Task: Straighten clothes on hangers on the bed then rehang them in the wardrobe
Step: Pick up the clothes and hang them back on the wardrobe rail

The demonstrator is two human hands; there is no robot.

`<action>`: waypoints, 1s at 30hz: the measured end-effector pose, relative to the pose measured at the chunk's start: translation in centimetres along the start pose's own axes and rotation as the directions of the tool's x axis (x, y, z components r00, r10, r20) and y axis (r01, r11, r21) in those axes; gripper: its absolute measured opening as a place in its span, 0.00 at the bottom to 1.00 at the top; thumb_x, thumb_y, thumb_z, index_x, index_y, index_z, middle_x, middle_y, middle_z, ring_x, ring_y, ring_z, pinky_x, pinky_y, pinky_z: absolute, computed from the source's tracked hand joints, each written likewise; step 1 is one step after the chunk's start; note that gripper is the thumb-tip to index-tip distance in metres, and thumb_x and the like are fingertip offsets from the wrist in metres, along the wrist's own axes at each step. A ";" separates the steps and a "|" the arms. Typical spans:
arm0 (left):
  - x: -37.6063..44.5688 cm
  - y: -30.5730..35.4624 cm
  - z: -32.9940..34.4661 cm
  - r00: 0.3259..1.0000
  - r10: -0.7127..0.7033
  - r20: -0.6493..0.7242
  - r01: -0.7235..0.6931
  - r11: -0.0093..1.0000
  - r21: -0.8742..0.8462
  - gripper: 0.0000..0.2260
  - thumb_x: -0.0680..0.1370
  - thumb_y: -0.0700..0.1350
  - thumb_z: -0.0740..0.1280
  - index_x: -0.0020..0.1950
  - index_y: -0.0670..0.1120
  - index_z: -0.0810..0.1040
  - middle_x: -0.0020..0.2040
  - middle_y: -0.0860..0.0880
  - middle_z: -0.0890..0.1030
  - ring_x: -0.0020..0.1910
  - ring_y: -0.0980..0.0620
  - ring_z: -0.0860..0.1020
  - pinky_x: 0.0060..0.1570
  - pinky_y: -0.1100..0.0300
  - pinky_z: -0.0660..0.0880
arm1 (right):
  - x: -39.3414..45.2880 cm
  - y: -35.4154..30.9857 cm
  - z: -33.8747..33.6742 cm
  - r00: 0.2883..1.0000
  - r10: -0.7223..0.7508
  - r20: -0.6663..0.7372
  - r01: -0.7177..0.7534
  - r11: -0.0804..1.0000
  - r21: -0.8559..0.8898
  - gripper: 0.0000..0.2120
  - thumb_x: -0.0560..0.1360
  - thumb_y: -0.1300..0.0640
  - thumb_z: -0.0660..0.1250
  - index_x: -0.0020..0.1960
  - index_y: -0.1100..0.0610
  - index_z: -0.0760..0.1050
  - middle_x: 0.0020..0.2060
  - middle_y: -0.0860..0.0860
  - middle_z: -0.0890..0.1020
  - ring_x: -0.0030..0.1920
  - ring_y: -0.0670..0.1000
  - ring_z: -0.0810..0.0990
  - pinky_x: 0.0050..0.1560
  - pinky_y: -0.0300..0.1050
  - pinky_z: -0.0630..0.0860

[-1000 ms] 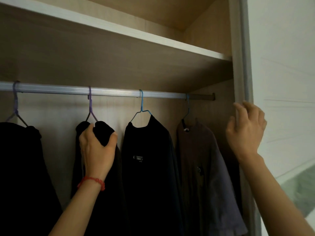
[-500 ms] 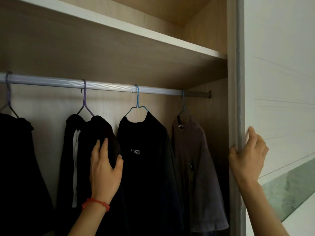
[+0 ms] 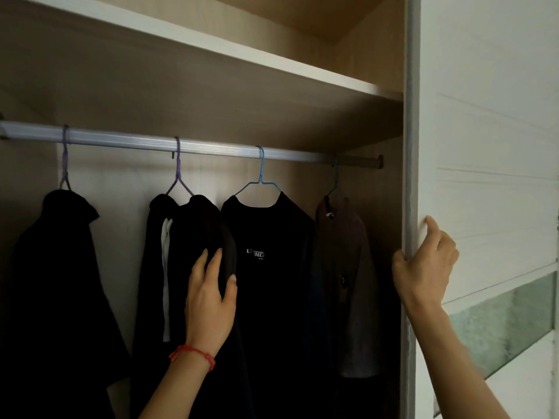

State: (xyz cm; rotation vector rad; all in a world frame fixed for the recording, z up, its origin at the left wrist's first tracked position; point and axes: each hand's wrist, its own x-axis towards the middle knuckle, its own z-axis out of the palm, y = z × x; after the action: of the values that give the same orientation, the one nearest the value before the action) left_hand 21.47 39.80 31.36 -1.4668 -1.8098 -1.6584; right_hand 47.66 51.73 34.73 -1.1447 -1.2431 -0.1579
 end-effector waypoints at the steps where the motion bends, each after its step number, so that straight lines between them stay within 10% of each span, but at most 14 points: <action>1: -0.3 -0.1 -0.5 1.000 0.000 0.018 0.000 1.000 0.002 0.23 0.77 0.42 0.62 0.72 0.46 0.63 0.75 0.46 0.60 0.74 0.46 0.60 0.69 0.55 0.60 | -0.7 -0.8 0.0 1.000 -0.006 -0.001 0.006 1.000 0.004 0.33 0.68 0.68 0.67 0.70 0.62 0.60 0.62 0.66 0.68 0.61 0.66 0.65 0.61 0.60 0.65; 15: -7.4 1.7 -15.3 0.958 0.285 0.033 -0.282 0.956 -0.078 0.22 0.74 0.56 0.59 0.67 0.51 0.70 0.69 0.55 0.68 0.66 0.63 0.64 0.56 0.80 0.57 | -12.9 -15.8 -2.8 0.988 -0.048 0.145 0.026 0.989 0.147 0.31 0.73 0.57 0.67 0.71 0.56 0.59 0.66 0.60 0.65 0.66 0.60 0.62 0.64 0.54 0.66; 30: -9.2 -2.7 -31.6 0.719 0.561 -0.411 -0.528 0.825 0.202 0.13 0.77 0.39 0.60 0.60 0.37 0.75 0.61 0.39 0.76 0.65 0.45 0.71 0.67 0.55 0.67 | -24.4 -26.9 -5.4 0.964 0.028 0.263 -0.150 0.878 0.454 0.23 0.77 0.53 0.62 0.70 0.60 0.65 0.63 0.59 0.69 0.63 0.58 0.71 0.64 0.56 0.69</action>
State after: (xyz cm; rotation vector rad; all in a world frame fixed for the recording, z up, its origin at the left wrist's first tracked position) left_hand 10.54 8.59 32.33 -1.2681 -1.0293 -1.4428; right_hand 24.31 23.50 31.81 -0.8053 -1.3508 0.3575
